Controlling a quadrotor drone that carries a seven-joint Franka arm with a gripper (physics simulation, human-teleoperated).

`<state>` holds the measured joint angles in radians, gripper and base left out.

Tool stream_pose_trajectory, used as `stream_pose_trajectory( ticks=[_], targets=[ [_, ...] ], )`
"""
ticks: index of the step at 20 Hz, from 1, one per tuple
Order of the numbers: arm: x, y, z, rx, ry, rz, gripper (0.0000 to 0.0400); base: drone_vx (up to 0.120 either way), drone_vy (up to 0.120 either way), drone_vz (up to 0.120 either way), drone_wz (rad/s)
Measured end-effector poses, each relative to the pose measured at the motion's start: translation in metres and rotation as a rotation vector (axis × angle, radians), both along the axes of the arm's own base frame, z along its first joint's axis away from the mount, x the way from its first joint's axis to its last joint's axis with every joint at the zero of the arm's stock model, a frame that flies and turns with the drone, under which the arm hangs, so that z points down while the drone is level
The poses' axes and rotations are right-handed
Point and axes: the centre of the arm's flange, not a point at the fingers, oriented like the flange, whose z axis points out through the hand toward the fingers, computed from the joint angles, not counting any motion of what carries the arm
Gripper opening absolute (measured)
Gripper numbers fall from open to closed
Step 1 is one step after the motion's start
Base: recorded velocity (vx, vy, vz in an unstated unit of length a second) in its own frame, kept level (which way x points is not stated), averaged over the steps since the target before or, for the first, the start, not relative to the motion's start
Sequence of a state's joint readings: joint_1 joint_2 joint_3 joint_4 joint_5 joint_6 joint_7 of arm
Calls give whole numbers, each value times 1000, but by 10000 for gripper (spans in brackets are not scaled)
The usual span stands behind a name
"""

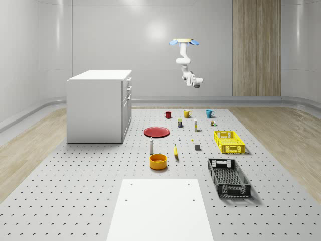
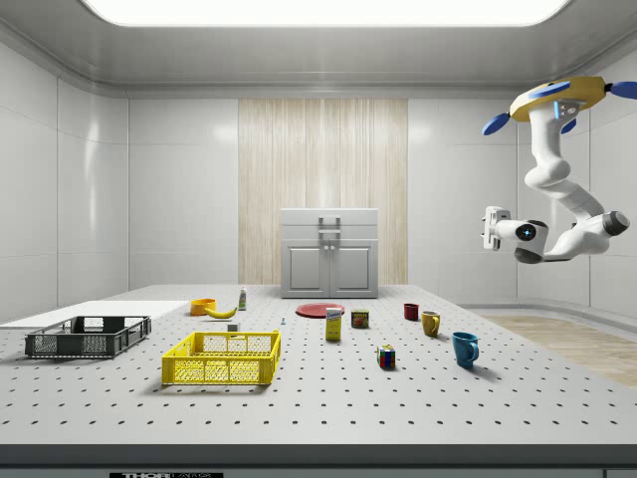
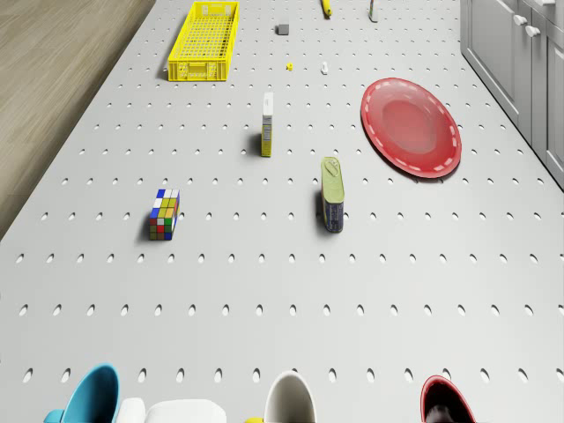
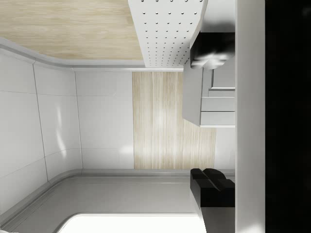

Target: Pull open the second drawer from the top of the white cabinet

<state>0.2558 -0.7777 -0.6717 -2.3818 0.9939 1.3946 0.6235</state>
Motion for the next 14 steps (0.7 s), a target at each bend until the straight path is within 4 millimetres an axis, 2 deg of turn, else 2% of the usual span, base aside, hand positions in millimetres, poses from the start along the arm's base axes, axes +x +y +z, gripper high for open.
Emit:
stream_pose_trajectory(
  ticks=[4, 14],
  targets=[
    [0, 0, -4, 47, 0, 0, 300, 120, -120, 120, 0],
    [0, -1, -8, 84, 1, 1, 300, 120, -120, 0, 0]
  ],
)
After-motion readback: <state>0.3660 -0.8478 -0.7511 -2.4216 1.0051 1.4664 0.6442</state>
